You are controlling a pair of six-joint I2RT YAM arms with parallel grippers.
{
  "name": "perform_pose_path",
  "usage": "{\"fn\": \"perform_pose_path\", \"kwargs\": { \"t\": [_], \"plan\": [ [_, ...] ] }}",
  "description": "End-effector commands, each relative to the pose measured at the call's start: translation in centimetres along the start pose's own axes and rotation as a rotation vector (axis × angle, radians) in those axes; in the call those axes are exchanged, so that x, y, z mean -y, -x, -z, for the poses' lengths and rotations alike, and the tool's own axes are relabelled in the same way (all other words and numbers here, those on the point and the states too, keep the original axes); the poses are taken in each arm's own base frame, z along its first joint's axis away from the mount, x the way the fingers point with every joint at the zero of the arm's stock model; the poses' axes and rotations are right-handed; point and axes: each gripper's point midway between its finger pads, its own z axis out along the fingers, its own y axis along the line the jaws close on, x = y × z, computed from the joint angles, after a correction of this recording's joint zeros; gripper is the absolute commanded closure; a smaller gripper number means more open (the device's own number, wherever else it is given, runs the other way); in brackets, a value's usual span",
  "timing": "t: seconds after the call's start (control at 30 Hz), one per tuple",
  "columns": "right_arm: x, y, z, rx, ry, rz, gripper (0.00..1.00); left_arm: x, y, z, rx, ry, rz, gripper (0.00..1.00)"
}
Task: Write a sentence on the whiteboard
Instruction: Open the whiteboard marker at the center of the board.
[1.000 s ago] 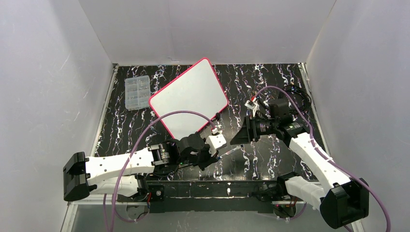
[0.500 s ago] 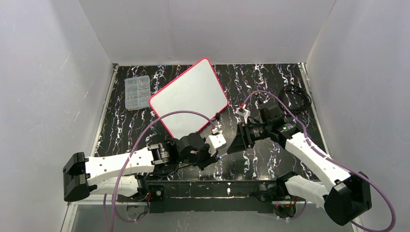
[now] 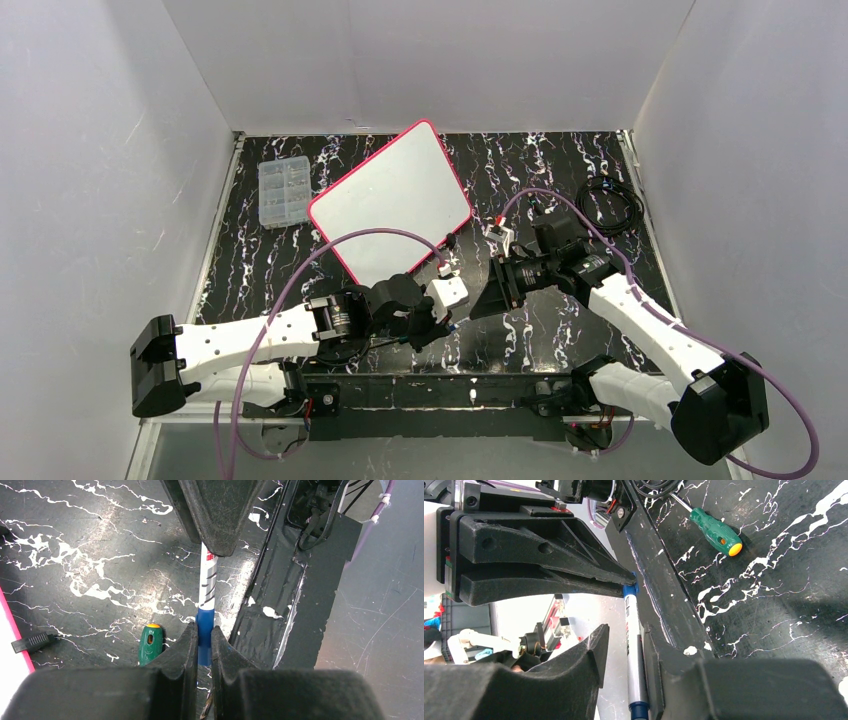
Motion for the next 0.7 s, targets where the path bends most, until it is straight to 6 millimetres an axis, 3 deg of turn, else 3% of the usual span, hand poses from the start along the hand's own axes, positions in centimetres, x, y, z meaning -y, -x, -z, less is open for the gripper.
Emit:
{"fn": "perform_pose_path", "kwargs": {
  "t": [0.0,0.17,0.33,0.5,0.63,0.67],
  "plan": [
    [-0.9,0.4,0.0,0.000,0.032,0.038,0.59,0.0,1.9,0.6,0.040,-0.009,-0.014,1.00],
    [-0.9,0.2,-0.1,-0.005,0.033,0.039,0.55,0.0,2.2,0.7,0.043,-0.012,-0.018,1.00],
    [-1.0,0.2,-0.1,-0.005,0.033,0.043,0.60,0.1,2.3,0.8,0.046,-0.017,-0.022,1.00],
    [-0.9,0.3,-0.1,0.000,0.026,0.046,0.74,0.2,2.4,0.8,0.046,-0.026,-0.025,1.00],
    [-0.9,1.0,-0.1,0.031,0.015,0.076,0.95,0.0,2.4,0.8,0.051,-0.020,-0.010,1.00],
    [-0.8,1.4,-0.1,0.050,0.002,0.080,0.99,-0.3,2.5,0.9,0.054,-0.011,0.007,0.93]
  ]
}}
